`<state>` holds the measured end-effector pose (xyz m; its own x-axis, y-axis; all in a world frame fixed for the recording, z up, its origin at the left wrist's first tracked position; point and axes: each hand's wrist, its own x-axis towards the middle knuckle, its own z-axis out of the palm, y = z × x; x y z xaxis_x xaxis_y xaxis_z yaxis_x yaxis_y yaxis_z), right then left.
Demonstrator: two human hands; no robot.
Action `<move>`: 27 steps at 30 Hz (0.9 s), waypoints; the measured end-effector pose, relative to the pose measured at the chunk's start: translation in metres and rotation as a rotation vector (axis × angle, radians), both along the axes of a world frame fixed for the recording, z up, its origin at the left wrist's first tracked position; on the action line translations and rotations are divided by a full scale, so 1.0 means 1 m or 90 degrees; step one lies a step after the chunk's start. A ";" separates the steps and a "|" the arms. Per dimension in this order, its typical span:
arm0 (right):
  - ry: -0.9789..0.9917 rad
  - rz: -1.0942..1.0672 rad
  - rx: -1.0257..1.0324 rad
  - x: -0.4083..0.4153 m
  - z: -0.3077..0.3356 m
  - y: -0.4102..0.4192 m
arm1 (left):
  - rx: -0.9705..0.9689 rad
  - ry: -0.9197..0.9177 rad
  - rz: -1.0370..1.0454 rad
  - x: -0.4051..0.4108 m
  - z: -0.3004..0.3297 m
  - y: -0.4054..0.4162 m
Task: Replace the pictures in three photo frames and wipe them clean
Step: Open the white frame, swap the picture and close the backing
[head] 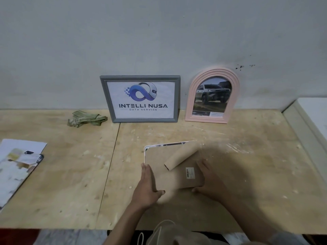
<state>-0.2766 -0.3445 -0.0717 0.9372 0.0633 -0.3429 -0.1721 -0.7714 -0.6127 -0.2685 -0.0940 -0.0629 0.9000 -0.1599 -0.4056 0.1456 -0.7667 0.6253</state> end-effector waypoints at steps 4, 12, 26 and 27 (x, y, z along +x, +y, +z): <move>-0.042 -0.004 0.006 0.003 -0.002 -0.001 | 0.022 -0.009 0.012 0.001 0.004 0.001; -0.043 -0.010 -0.006 0.006 -0.003 -0.002 | 0.073 0.006 -0.007 0.004 0.009 0.000; -0.012 0.058 -0.056 0.039 0.000 -0.029 | 0.281 -0.008 -0.144 0.027 0.014 0.010; -0.013 0.054 -0.056 0.041 0.000 -0.030 | 0.304 -0.012 -0.150 0.029 0.016 0.008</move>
